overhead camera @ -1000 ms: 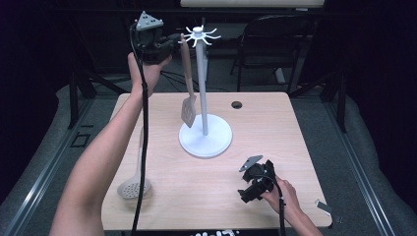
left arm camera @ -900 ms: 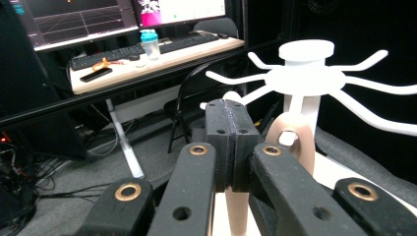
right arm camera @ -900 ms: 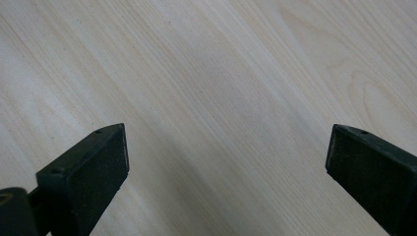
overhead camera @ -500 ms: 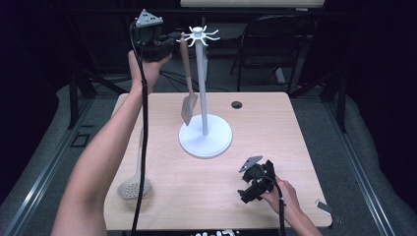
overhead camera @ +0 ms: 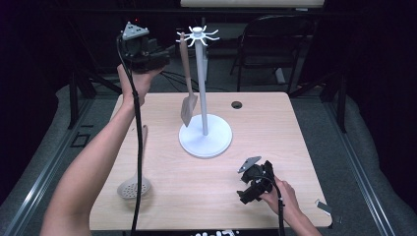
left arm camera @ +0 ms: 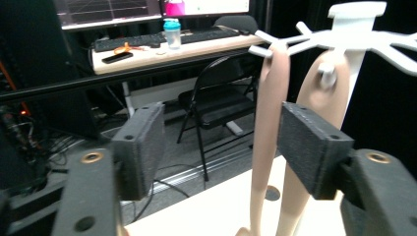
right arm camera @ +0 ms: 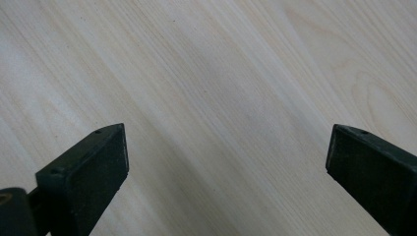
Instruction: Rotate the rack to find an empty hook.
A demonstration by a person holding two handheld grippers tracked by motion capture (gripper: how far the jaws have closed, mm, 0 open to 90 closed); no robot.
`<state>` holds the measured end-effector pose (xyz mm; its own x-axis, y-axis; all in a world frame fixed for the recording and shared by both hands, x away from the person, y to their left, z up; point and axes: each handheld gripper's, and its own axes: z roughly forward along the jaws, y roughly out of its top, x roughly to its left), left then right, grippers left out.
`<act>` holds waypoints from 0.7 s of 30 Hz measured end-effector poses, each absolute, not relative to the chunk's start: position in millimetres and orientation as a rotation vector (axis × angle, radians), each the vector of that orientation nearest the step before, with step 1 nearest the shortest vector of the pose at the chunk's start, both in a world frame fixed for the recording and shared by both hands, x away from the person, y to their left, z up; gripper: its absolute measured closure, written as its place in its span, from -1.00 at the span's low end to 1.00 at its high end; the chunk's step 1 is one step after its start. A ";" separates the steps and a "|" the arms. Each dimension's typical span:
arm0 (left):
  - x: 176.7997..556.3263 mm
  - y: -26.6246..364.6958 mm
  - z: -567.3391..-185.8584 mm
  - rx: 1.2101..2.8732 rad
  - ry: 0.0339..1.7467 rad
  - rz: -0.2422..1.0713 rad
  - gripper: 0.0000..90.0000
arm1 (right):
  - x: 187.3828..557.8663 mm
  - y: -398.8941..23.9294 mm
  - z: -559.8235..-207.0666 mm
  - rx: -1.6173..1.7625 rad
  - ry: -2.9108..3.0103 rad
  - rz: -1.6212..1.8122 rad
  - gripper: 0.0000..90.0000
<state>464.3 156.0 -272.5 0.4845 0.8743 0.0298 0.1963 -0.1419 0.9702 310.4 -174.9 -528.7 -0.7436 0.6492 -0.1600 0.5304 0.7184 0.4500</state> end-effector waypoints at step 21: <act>420.4 181.6 -320.5 1.742 0.934 0.693 -0.65 | 312.7 -173.9 -528.1 0.913 2.639 0.515 -0.96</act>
<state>420.4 181.6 -320.5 0.5370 0.8432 0.0267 0.2698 -0.2016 0.9416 312.7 -173.9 -528.1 -0.7524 0.6383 -0.1625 0.5304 0.7335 0.4251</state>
